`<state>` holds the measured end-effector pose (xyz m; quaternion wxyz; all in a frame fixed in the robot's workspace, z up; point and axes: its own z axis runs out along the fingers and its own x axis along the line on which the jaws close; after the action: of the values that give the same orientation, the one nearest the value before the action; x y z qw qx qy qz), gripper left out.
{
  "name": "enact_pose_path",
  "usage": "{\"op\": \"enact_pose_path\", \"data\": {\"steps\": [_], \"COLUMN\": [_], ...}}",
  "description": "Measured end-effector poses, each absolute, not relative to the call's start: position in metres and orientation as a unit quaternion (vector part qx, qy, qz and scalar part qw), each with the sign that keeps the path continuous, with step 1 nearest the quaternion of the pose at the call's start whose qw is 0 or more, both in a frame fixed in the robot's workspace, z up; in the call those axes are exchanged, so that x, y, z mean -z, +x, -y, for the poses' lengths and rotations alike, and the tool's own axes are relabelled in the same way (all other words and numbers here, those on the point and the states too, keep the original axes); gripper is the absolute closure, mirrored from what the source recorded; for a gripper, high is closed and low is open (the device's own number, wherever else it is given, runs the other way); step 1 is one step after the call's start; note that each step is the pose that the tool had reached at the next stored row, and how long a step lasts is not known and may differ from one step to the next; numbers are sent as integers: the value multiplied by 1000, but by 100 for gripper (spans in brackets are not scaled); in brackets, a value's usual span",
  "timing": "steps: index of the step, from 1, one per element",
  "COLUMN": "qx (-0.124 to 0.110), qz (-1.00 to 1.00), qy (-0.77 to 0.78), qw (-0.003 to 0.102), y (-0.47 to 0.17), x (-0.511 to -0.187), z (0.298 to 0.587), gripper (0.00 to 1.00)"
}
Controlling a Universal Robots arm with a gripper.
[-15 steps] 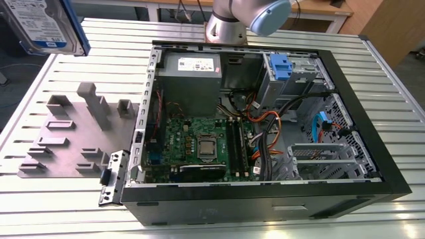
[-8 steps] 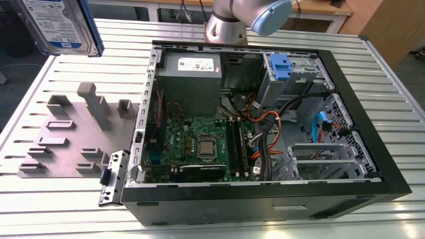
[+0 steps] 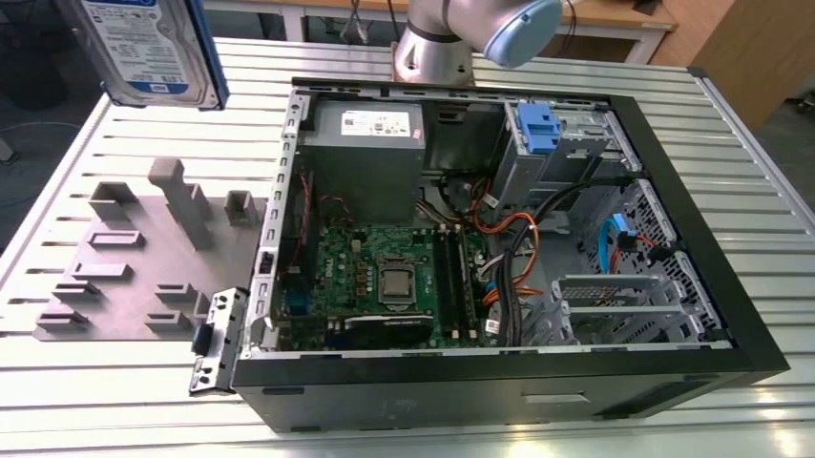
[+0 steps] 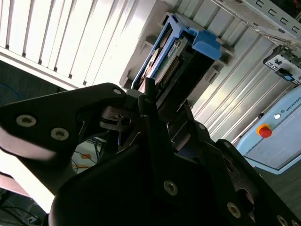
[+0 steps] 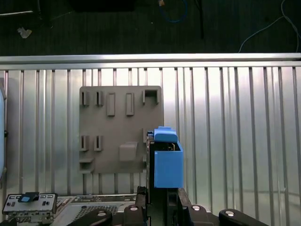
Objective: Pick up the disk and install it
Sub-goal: 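Pick up the disk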
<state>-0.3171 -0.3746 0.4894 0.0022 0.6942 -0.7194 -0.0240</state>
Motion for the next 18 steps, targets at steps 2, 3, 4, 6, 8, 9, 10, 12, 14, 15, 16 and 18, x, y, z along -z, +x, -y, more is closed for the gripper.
{"op": "enact_pose_path", "data": {"steps": [2,3,4,6,8,9,10,12,14,15,16,18], "qx": [24,24,24,24,24,24,24,24,24,24,24,24], "qz": [719,719,719,719,719,719,719,719,719,719,719,719], "qy": [694,694,694,694,694,694,694,694,694,694,694,694], "qw": [2,2,2,2,2,2,3,3,3,3,3,3], "y": [-309,-305,-301,-292,-284,-280,-276,-268,-261,-257,-253,-245], "x": [-489,-489,-489,-489,-489,-489,-489,-489,-489,-489,-489,-489], "z": [375,375,375,375,375,375,375,375,375,375,375,375], "gripper": [65,65,65,65,65,65,65,65,65,65,65,65]}}
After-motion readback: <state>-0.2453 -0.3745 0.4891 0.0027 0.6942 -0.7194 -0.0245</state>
